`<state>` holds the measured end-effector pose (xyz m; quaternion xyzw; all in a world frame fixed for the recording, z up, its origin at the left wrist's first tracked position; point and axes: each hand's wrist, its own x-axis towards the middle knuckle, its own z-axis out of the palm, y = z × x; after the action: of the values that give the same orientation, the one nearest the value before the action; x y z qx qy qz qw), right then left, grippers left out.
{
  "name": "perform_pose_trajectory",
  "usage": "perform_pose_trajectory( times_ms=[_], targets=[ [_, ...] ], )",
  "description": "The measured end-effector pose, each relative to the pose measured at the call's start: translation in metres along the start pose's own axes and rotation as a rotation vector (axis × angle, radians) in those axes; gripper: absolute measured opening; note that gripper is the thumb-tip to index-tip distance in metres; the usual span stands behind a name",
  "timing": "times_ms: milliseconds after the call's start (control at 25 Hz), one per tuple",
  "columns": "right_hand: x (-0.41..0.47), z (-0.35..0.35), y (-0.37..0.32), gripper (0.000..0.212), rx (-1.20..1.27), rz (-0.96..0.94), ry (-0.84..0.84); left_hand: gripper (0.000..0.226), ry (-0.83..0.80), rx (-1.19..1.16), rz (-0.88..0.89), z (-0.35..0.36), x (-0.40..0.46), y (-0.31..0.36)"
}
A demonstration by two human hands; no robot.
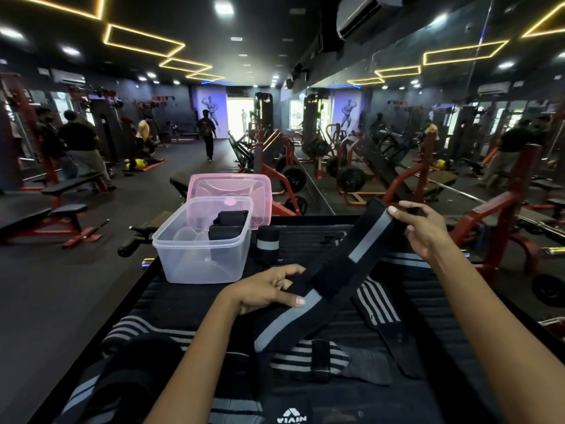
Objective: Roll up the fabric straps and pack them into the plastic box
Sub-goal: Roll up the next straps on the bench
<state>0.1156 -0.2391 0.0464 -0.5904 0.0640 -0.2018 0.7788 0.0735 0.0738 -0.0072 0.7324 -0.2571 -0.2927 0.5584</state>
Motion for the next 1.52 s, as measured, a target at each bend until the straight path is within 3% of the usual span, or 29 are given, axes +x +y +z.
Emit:
perform_pose_trajectory(
  times_ms=[80, 200, 280, 480, 640, 720, 840, 1000, 1160, 1280, 1360, 1480, 1520],
  targets=[
    [-0.004, -0.008, -0.002, 0.027, -0.086, 0.046, -0.136, 0.045, 0.074, -0.018, 0.032, 0.0, 0.003, -0.001],
    [-0.006, -0.014, -0.012, 0.034, -0.409, 0.021, -0.344, 0.042, 0.129, -0.046, 0.066, 0.005, 0.006, 0.001],
    [-0.005, -0.011, -0.021, 0.026, -0.548, -0.076, -0.345, 0.045, 0.124, -0.039, 0.069, 0.007, 0.005, 0.001],
    [0.001, -0.007, -0.048, 0.013, -0.579, -0.38, 0.078, 0.073, -0.164, 0.086, -0.101, 0.001, 0.0, -0.006],
    [0.001, -0.014, -0.057, 0.023, -0.626, -0.475, 0.378, 0.045, -0.245, 0.193, -0.222, 0.003, -0.007, 0.0],
    [0.003, -0.022, -0.055, 0.023, -0.546, -0.435, 0.49, 0.032, -0.146, 0.138, -0.193, 0.002, -0.005, 0.001],
    [0.007, -0.037, -0.04, 0.021, -0.471, -0.364, 0.477, 0.014, 0.148, 0.023, -0.112, 0.001, 0.004, -0.002],
    [-0.003, -0.046, -0.015, 0.02, -0.409, -0.365, 0.503, 0.018, 0.438, 0.104, -0.021, 0.001, 0.017, 0.002],
    [-0.017, -0.051, -0.015, 0.013, -0.157, -0.5, 0.384, 0.02, 0.571, 0.249, -0.057, -0.011, 0.033, 0.012],
    [-0.021, -0.057, -0.029, 0.022, 0.031, -0.553, 0.23, 0.016, 0.908, 0.604, 0.021, -0.016, 0.049, 0.026],
    [-0.027, -0.061, -0.037, 0.018, 0.229, -0.491, 0.019, 0.011, 1.1, 0.803, 0.086, -0.018, 0.06, 0.033],
    [-0.042, -0.067, -0.042, 0.014, 0.348, -0.283, -0.356, 0.016, 1.164, 0.645, 0.143, -0.019, 0.078, 0.039],
    [-0.046, -0.069, -0.04, 0.023, 0.315, -0.214, -0.49, 0.016, 1.165, 0.581, 0.139, -0.02, 0.084, 0.037]
  ],
)
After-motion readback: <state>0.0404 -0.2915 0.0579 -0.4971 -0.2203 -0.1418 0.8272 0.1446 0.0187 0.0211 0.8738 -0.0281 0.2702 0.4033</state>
